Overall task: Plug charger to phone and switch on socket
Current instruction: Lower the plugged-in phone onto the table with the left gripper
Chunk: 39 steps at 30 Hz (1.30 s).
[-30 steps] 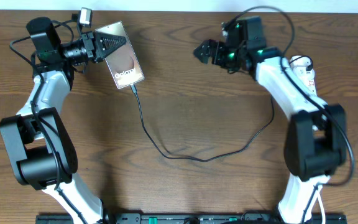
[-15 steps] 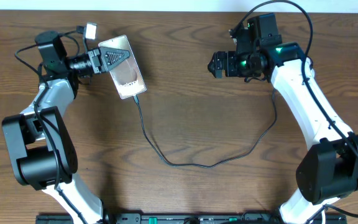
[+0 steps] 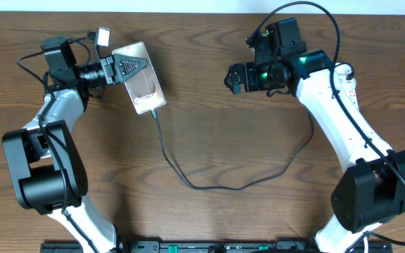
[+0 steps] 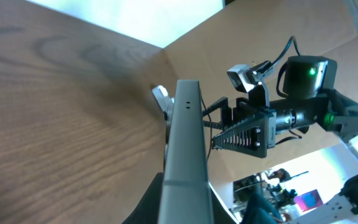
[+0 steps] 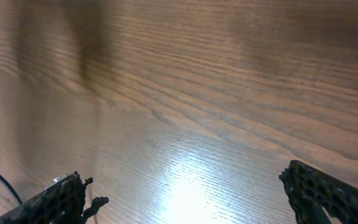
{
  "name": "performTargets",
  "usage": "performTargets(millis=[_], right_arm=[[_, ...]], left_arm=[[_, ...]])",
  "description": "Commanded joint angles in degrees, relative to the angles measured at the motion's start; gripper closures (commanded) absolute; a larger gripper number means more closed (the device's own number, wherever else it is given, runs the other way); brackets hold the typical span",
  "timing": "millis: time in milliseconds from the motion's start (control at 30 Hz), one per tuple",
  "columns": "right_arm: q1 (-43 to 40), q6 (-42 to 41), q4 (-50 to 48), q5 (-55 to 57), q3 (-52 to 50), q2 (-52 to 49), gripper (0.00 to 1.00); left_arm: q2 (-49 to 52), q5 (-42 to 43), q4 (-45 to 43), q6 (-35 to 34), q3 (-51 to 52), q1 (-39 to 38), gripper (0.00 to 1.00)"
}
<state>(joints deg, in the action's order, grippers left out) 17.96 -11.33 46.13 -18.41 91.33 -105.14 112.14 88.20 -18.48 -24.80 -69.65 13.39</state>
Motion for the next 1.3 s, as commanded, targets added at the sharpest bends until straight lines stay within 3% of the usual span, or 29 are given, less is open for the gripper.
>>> performTargets(millis=[0, 467, 933, 1267], right_arm=[[1.16, -0.44, 0.15, 0.33, 0.46, 1.09, 0.01], [3.96, -1.49, 0.17, 0.33, 0.44, 1.09, 0.01], [4.72, -1.49, 0.11, 0.33, 0.44, 1.05, 0.01], [5.09, -1.53, 0.24, 0.28, 0.44, 0.98, 0.01]], left_arm=[[0.07, 1.49, 2.91, 1.01, 0.24, 0.04, 0.93], [0.07, -12.28, 6.99, 2.29, 12.61, 0.04, 0.93], [0.07, -34.77, 23.08, 7.19, 18.34, 0.04, 0.93], [0.07, -38.82, 26.67, 7.19, 18.34, 0.04, 0.92]])
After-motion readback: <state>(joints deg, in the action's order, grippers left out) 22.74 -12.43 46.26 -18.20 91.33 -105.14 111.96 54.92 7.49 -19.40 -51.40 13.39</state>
